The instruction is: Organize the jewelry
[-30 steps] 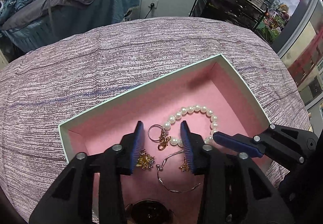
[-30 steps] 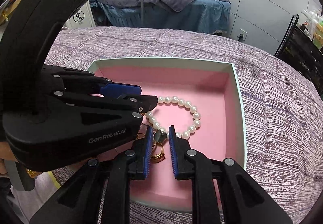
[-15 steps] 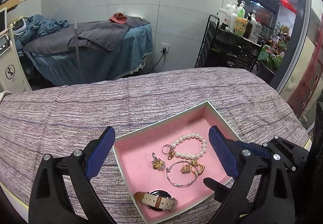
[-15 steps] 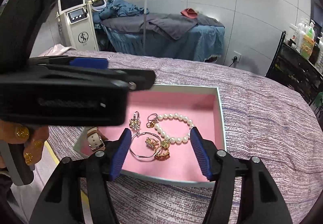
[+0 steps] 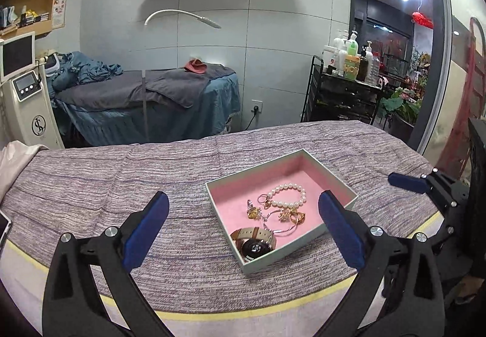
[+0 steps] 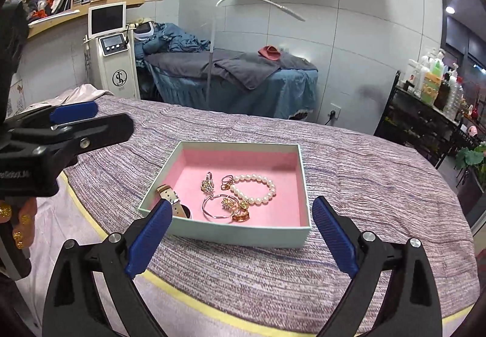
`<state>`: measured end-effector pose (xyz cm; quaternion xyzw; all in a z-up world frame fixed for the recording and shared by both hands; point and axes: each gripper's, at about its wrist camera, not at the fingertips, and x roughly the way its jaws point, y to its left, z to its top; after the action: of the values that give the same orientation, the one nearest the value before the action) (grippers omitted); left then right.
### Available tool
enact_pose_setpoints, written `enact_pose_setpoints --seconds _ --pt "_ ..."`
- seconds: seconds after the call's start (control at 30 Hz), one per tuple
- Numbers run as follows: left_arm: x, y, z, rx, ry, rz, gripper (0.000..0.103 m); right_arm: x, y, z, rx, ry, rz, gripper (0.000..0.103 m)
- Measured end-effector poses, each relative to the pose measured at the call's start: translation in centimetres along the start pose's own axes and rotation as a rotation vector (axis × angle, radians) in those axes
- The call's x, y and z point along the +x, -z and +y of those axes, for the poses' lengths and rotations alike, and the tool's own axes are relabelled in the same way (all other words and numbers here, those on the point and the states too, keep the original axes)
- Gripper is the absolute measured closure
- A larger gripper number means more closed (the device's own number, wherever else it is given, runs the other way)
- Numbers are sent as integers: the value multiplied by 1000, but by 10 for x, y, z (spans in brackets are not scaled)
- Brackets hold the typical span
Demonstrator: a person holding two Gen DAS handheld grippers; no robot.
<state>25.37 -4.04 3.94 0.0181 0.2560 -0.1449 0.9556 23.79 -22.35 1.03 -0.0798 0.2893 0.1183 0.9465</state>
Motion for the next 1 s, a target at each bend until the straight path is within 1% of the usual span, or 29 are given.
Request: enact_pose_setpoints --seconds 0.1,0.23,0.33,0.47,0.5,0.6,0.67,0.77,0.83,0.9,1.0 --pt "-22 21 4 11 -11 -5 6 -18 9 5 -9 30 -29 7" --pt "-51 49 10 0 -36 -10 6 -43 28 12 -20 61 -57 7" --pt "-76 69 11 -23 -49 -17 6 -63 42 18 -17 67 -76 7" --pt "-106 95 5 -21 -73 -27 6 -94 64 24 22 55 -120 7" --pt "-114 101 3 -33 -79 -32 6 -102 68 25 31 57 -132 7" --pt "-141 121 -2 -80 -65 -58 6 -125 84 31 55 73 -166 7" --pt "-155 131 -7 -92 -77 -75 6 -141 93 37 64 90 -190 7" --pt "-176 145 -19 -106 -61 -104 6 -164 106 45 80 98 -218 7" --pt "-187 152 -28 -112 -68 -122 6 -179 116 52 78 115 -238 7" --pt "-193 155 -36 -97 -77 -128 6 -189 123 57 70 138 -247 7" --pt "-201 159 -48 -64 -71 -142 6 -201 131 62 77 133 -248 7"
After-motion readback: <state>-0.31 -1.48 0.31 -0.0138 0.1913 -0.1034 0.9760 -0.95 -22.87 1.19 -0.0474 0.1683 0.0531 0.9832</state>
